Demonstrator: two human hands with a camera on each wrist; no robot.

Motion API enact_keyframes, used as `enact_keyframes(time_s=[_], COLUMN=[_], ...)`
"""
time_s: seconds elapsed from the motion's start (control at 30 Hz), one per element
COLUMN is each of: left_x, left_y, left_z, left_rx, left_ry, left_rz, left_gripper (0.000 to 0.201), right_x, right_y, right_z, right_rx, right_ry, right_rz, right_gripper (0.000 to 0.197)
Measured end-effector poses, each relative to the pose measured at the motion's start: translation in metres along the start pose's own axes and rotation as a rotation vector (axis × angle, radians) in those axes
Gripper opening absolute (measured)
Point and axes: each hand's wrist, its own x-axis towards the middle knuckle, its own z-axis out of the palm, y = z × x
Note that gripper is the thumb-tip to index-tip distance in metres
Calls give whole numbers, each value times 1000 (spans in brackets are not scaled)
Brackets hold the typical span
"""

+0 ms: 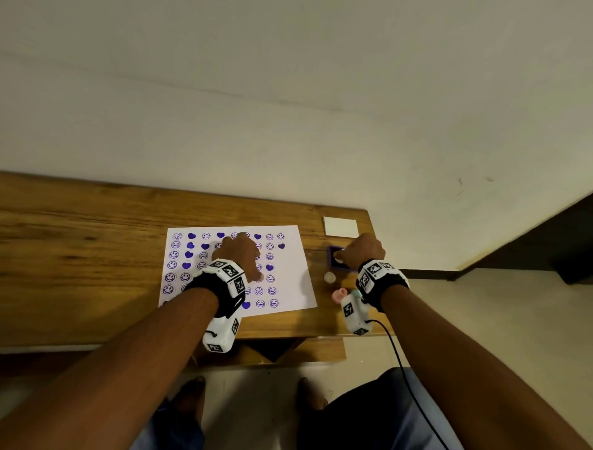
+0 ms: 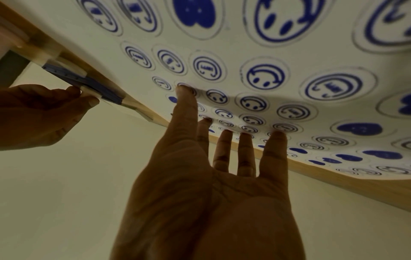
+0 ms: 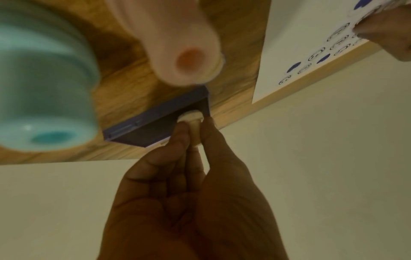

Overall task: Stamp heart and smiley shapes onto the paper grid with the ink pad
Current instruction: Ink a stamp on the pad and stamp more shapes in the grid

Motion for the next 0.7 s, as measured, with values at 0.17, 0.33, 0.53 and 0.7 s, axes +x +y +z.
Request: enact_keyframes(time_s=[0.17,0.33,0.53,0.7], left_x=[-1,3,2,1], left_y=[0,0,1,1], left_z=[1,2,2,1], left_rx=[12,1,13,-8], left_ry=[5,17,22,24], left_rz=[11,8,-15,-19], left_gripper=[58,56,59,58], right_x=[-31,-81,-104,-95], right_y=[-7,-16,-24,-29], right_z=[-6,0,20,20], right_rx=[955,1982,2164,1949], right_ry=[-54,-809,-976,-844], right_rz=[20,78,-37,20], right_gripper=[22,28,45,32])
